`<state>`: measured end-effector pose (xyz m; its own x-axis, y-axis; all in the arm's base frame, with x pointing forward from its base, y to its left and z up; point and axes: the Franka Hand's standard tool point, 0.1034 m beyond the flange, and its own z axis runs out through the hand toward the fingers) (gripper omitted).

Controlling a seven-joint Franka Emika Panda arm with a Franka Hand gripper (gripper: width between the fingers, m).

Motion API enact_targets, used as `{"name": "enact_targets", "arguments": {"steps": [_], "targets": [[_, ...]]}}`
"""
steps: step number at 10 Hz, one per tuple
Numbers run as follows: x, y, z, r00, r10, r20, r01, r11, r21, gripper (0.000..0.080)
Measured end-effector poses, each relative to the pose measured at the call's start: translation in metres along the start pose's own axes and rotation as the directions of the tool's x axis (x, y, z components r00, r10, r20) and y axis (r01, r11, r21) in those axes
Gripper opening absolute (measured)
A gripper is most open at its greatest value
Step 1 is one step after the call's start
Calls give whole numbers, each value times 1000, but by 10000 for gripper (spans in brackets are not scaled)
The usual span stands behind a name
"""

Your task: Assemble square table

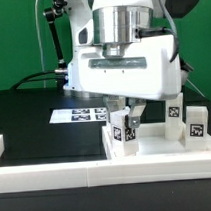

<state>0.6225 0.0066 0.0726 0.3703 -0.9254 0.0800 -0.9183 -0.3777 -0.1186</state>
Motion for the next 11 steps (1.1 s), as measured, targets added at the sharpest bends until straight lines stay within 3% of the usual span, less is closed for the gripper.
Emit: {"name": "enact_targets", "arguments": {"steps": [5, 6, 7, 11], "targets": [[1, 0, 0, 999, 46, 17, -46, 999, -2, 290], [1, 0, 1, 999, 44, 17, -44, 999, -2, 477], [1, 0, 1, 1000, -24, 17, 24, 1000, -1, 590], [-9, -3, 2, 902, -431, 22, 431, 902, 9, 646]]}}
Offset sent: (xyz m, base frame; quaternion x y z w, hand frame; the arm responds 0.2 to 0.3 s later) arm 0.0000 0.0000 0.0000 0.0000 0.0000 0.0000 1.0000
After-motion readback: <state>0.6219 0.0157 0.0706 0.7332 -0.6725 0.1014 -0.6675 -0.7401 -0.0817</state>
